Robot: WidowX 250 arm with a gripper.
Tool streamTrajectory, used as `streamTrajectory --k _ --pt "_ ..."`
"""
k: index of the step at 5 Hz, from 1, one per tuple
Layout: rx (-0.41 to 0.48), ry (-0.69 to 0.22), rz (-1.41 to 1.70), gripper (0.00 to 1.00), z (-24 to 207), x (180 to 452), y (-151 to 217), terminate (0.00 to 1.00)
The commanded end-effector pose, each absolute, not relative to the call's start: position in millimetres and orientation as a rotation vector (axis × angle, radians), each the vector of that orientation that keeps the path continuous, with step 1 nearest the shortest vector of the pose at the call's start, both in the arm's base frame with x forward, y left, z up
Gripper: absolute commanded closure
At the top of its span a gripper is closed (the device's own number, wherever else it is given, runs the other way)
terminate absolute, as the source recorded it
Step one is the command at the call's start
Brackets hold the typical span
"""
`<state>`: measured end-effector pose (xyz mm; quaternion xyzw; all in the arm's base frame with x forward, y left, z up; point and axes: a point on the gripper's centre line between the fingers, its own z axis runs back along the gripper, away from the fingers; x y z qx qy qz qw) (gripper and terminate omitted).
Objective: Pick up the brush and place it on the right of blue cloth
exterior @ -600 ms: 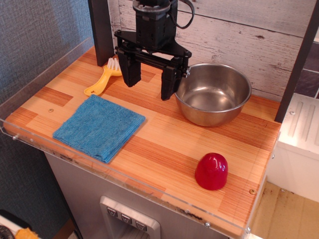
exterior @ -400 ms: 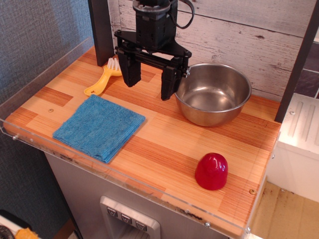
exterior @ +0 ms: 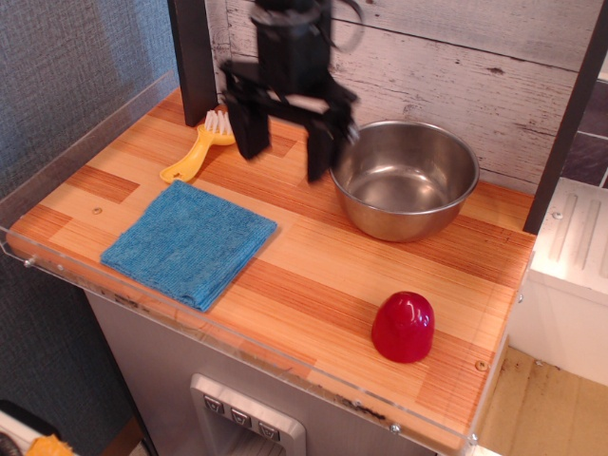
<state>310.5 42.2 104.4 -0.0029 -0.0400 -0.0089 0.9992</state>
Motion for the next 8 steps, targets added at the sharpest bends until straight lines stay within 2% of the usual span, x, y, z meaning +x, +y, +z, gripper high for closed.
streamTrajectory --k 1,2,4,6,8 --pt "0.06 -0.224 -0.006 0.0 121.0 341.9 113.0 0.0" --pt "0.091 -0.208 -0.003 0.0 101.8 357.0 131.0 0.0" --pt "0.128 -0.135 0.047 0.0 68.5 365.1 150.1 0.0" --pt "0.138 -0.087 0.073 0.0 48.7 367.6 172.4 0.0" --pt "0.121 -0.026 0.109 0.0 20.7 370.4 173.1 0.0"
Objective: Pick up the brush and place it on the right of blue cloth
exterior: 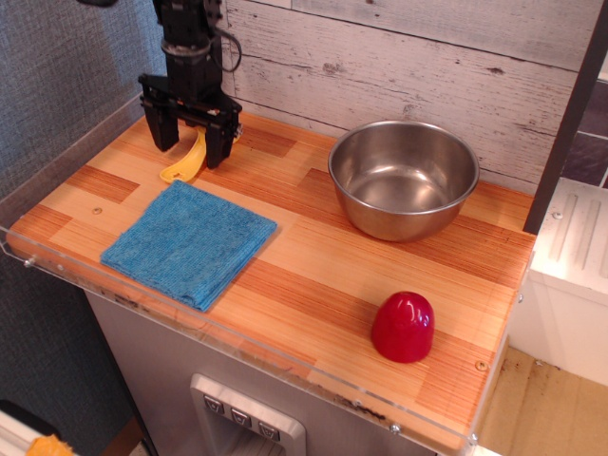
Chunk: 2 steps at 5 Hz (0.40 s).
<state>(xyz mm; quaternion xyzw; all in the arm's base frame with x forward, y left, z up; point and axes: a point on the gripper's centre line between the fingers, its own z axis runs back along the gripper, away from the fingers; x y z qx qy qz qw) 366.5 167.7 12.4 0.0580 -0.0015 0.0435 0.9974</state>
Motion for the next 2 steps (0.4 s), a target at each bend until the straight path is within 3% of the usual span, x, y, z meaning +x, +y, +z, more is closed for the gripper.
streamTrajectory --k 1,2 --pt "0.117 -0.021 0.123 0.0 14.1 369.9 170.2 0.0" --pt "0.122 -0.032 0.132 1.0 16.2 368.7 167.5 0.0"
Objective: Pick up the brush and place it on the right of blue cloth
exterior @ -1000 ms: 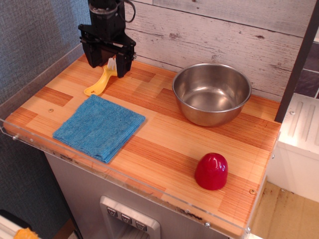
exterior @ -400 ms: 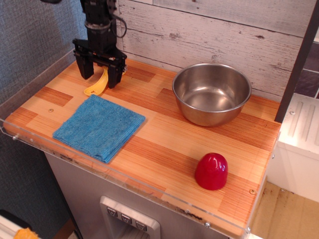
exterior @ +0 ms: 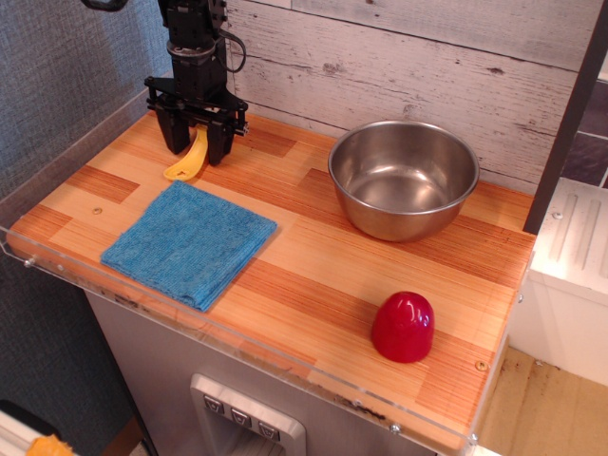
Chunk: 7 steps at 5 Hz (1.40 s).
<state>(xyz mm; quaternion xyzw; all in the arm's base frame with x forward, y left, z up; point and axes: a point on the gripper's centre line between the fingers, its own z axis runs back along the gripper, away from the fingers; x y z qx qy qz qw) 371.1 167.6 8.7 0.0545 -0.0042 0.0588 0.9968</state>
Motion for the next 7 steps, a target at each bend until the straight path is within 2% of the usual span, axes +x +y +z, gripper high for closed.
streamTrajectory --k 1,2,3,4,5,7 --pt "0.127 -0.041 0.136 1.0 21.1 367.0 165.4 0.0" --pt "0.141 -0.126 0.183 1.0 49.0 366.8 168.6 0.0" --pt "0.111 -0.263 0.214 1.0 97.2 368.0 160.8 0.0" --pt "0.028 -0.361 0.231 1.0 141.0 354.8 132.7 0.0" --pt "-0.042 -0.383 0.163 1.0 156.4 334.5 87.6 0.0" --pt "-0.06 -0.302 0.019 1.0 135.7 278.5 5.9 0.0"
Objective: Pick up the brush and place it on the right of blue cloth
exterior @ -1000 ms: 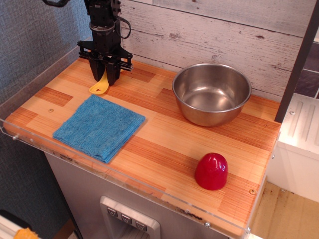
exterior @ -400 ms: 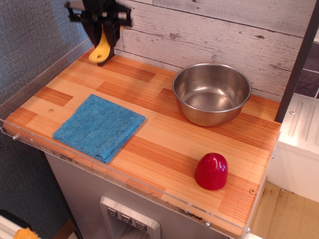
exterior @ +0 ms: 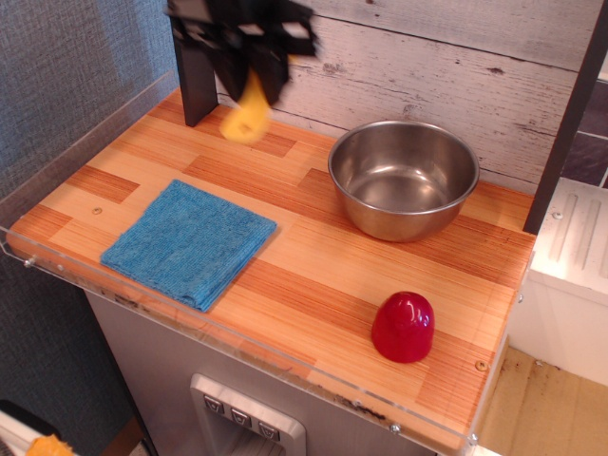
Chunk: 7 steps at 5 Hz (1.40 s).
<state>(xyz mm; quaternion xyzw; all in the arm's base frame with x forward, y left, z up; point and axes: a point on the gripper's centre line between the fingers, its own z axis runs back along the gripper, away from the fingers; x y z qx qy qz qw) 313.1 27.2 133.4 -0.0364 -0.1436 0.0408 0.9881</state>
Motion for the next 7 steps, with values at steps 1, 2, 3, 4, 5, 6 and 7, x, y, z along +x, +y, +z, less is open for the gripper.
streamTrajectory --k 1,2,3,4,5,6,7 --pt "0.008 -0.271 0.038 1.0 113.2 264.8 -4.3 0.0" --pt "0.025 -0.242 0.09 1.0 91.4 260.3 -9.0 0.0" --pt "0.034 -0.217 0.111 1.0 74.8 265.9 -20.2 0.0" --pt "-0.009 -0.18 0.087 1.0 57.0 272.5 -21.4 0.0" --pt "-0.034 -0.154 0.042 1.0 44.0 275.7 -20.7 0.0" --pt "-0.022 -0.138 0.018 1.0 35.7 274.6 -16.3 0.0" --pt "-0.016 -0.134 0.003 1.0 32.2 273.8 -10.5 0.0"
